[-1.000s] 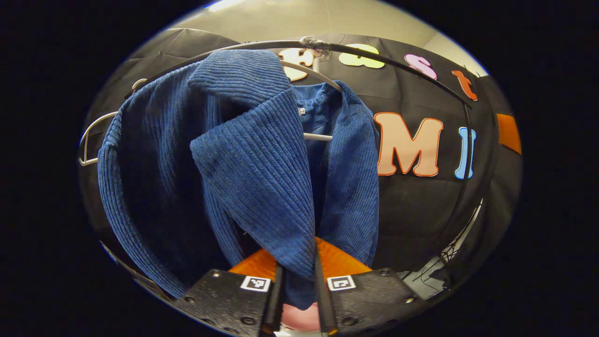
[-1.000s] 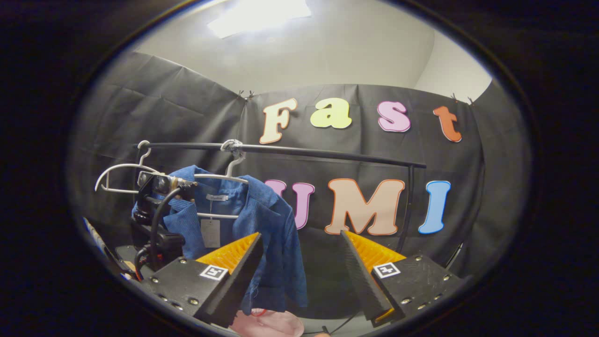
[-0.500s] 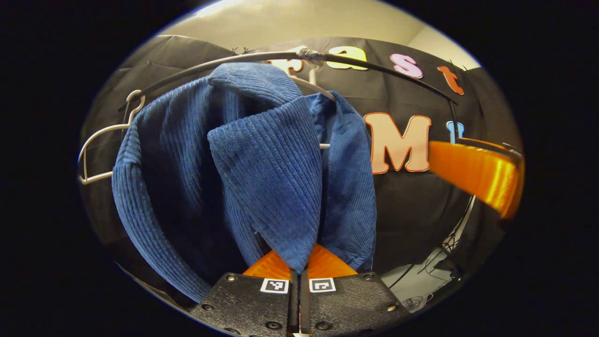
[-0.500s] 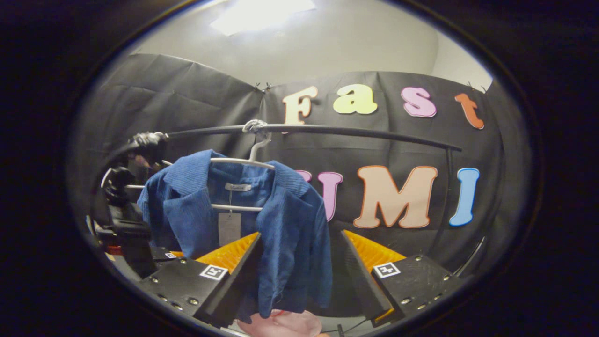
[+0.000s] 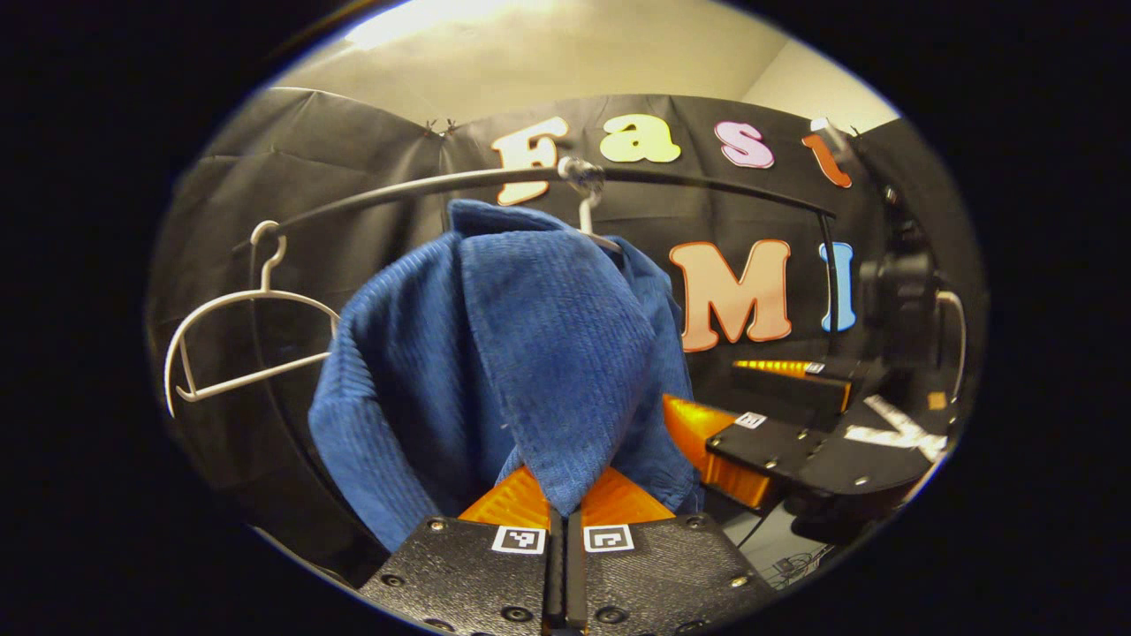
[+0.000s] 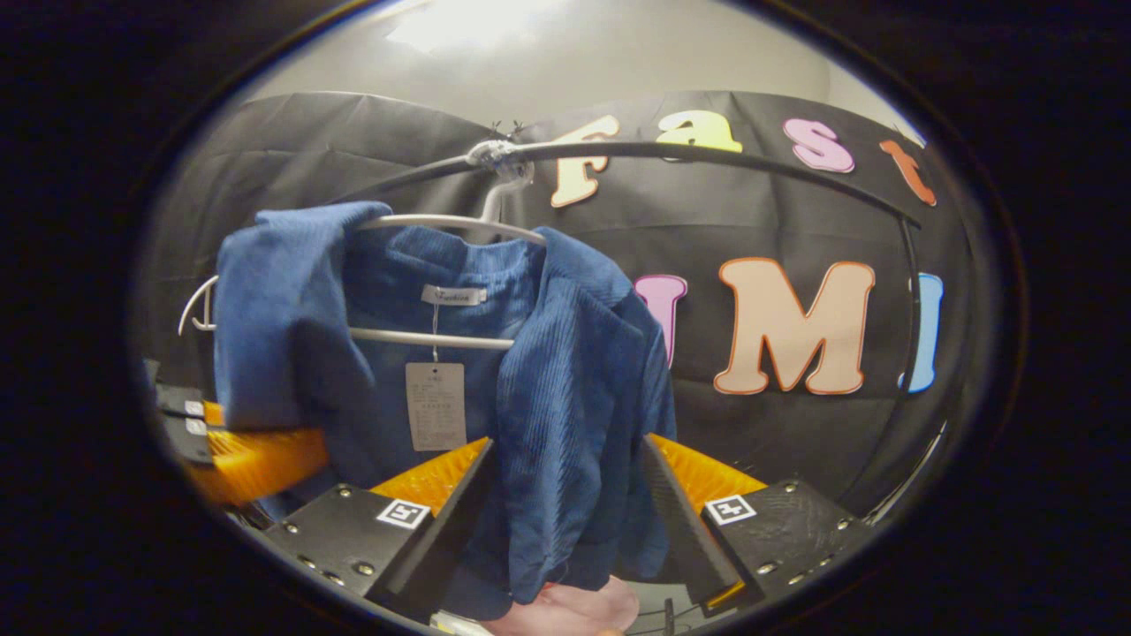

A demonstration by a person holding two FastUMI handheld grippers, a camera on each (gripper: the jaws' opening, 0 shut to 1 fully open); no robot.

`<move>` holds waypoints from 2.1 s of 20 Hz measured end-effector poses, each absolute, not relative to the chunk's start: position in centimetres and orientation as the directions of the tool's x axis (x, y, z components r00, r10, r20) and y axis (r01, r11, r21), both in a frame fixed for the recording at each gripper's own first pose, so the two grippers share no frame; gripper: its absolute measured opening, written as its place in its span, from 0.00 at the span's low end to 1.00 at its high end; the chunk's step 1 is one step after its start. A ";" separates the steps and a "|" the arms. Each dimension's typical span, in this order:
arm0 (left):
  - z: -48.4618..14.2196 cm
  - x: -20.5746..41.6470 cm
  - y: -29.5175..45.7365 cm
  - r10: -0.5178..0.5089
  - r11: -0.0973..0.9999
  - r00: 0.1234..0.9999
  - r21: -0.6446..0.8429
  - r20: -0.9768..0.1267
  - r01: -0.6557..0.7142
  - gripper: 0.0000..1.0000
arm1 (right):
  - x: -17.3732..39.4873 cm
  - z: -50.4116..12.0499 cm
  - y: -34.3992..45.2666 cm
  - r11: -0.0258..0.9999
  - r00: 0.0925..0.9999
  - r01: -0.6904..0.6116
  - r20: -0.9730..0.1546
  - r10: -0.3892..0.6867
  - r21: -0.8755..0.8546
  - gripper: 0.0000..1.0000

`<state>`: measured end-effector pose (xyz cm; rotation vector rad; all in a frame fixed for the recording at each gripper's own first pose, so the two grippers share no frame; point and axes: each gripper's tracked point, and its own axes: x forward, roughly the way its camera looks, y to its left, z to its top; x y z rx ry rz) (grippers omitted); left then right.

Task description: Grasp the clothes on the hanger with both hands and then place them into the laundry hamper below.

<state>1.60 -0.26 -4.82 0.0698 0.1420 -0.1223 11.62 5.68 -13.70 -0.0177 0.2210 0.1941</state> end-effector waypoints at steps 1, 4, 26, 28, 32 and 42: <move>-4.1 1.4 0.3 -0.103 0.992 0.986 0.059 -0.134 0.111 0.02 | 12.1 -14.4 5.9 0.980 0.952 -0.197 -0.235 0.194 0.014 0.98; -2.7 0.9 1.9 -0.063 0.996 0.992 0.054 -0.112 0.069 0.02 | 13.3 -16.4 6.1 0.981 0.942 -0.193 -0.271 0.195 0.035 0.96; 8.3 -1.3 13.5 0.181 0.983 0.980 0.031 0.084 -0.184 0.02 | 17.1 -14.8 1.1 0.996 0.957 -0.053 -0.287 0.029 -0.076 0.07; 9.1 -1.3 15.0 0.209 0.976 0.972 0.045 0.106 -0.215 0.01 | 17.9 -13.5 -0.1 0.995 0.965 -0.030 -0.262 0.004 -0.093 0.12; 9.3 -1.3 17.7 0.256 0.963 0.960 0.056 0.111 -0.263 0.01 | 19.2 -12.1 -2.4 0.996 0.971 0.023 -0.236 -0.042 -0.083 0.08; 6.2 -0.1 19.7 0.280 0.957 0.959 0.058 0.054 -0.283 0.02 | 22.0 -9.8 -5.3 0.995 0.976 0.080 -0.199 -0.092 -0.066 0.07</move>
